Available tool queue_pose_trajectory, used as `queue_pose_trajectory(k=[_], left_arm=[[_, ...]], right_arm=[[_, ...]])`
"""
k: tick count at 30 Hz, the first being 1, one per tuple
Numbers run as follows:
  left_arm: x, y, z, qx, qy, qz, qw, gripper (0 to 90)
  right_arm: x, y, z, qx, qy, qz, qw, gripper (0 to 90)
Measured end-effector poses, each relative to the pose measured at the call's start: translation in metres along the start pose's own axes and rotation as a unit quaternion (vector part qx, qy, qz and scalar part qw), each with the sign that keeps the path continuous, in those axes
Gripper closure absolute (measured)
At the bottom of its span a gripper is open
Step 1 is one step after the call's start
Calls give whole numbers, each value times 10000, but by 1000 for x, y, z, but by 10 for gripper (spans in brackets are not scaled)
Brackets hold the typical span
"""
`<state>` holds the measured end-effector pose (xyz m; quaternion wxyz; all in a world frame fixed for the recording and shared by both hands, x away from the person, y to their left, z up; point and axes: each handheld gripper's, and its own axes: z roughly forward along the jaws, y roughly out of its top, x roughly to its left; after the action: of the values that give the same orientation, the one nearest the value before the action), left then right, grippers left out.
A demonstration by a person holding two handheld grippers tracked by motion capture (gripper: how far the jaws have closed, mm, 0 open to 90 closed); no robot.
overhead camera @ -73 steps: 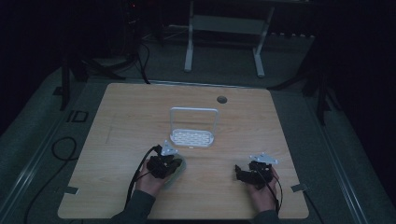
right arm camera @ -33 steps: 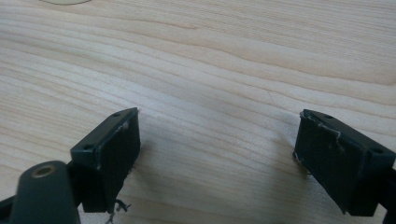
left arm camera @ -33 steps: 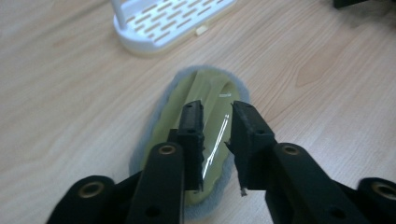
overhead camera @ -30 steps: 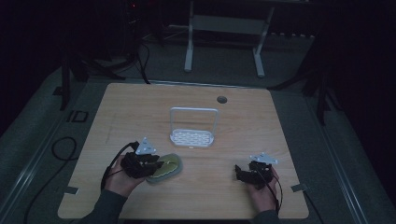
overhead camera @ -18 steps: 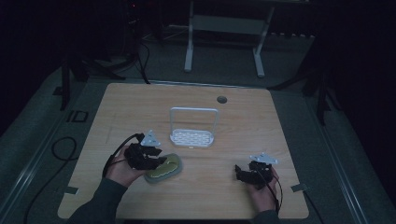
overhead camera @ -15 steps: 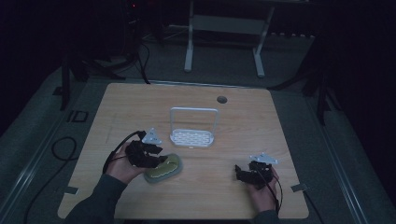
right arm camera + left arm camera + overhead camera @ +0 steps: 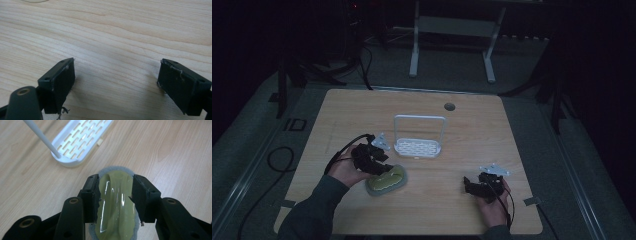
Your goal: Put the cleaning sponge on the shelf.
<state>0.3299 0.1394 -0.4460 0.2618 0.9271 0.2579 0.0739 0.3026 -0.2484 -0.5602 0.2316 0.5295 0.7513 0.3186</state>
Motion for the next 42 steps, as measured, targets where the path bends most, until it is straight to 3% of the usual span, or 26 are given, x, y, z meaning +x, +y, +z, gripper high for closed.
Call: queue_pose_trajectory(k=[10,23,42], left_arm=[[5,10,6,532,-75,94,9985,577],[5,20,12,892,-176,318,9953,576],[6,27,24,1505,-299,402,9873,571]], right_arm=[[0,0,0,4,1,2,10000,140],[0,0,0,3,1,0,10000,140],[0,0,0,2,1,-2,10000,140]])
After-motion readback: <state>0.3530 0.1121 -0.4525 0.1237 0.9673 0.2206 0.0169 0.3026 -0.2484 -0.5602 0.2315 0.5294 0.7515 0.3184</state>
